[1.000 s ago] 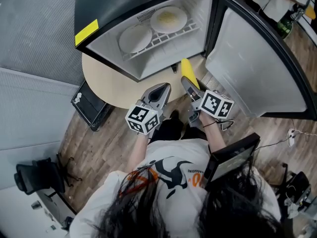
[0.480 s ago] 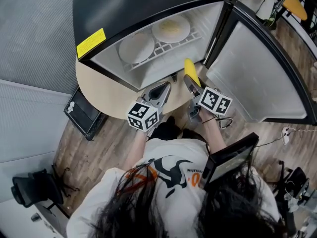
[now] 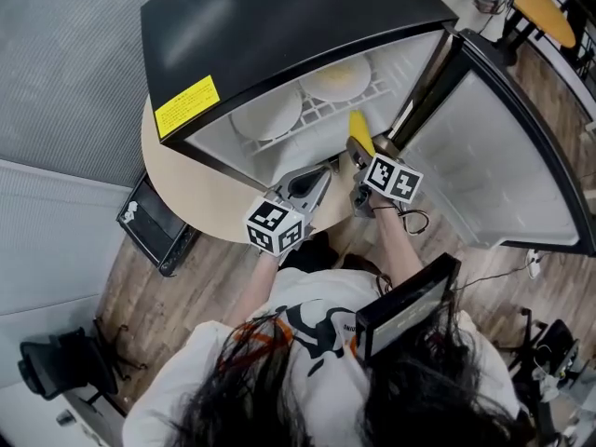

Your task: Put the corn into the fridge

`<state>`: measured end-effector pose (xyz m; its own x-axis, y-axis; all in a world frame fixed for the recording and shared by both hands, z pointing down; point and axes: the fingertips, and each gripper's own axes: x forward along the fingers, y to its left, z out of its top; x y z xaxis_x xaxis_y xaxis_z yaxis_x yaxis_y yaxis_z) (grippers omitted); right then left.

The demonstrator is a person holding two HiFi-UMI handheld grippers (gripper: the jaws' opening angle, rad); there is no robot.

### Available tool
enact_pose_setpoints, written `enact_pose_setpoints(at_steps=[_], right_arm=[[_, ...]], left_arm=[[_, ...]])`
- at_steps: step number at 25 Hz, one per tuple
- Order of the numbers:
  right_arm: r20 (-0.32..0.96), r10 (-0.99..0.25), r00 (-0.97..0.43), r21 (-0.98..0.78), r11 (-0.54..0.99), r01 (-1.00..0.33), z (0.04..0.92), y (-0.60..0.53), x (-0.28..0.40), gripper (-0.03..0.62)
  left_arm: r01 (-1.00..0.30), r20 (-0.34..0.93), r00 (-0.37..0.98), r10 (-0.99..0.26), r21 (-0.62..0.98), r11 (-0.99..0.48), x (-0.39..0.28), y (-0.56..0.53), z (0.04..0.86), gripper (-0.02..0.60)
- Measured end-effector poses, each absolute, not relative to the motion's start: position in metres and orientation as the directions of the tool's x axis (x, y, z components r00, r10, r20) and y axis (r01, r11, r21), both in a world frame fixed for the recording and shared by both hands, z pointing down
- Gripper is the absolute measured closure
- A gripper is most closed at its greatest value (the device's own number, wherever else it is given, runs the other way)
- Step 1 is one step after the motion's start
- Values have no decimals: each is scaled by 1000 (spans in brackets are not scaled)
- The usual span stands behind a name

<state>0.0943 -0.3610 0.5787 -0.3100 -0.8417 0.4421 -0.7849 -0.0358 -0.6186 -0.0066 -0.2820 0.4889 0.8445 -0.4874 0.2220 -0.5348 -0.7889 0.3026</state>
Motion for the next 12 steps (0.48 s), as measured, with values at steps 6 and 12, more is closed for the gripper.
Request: enact_pose_setpoints(at_steps=[6, 12], right_arm=[[527, -813, -248, -446, -17, -895, 600, -394, 99, 342], [590, -787, -182, -234, 49, -971, 610, -425, 98, 344]], left_arm=[[-522, 225, 853, -472, 307, -796, -13, -285, 493, 571], [-529, 224, 848, -480, 316, -788, -24, -291, 494, 570]])
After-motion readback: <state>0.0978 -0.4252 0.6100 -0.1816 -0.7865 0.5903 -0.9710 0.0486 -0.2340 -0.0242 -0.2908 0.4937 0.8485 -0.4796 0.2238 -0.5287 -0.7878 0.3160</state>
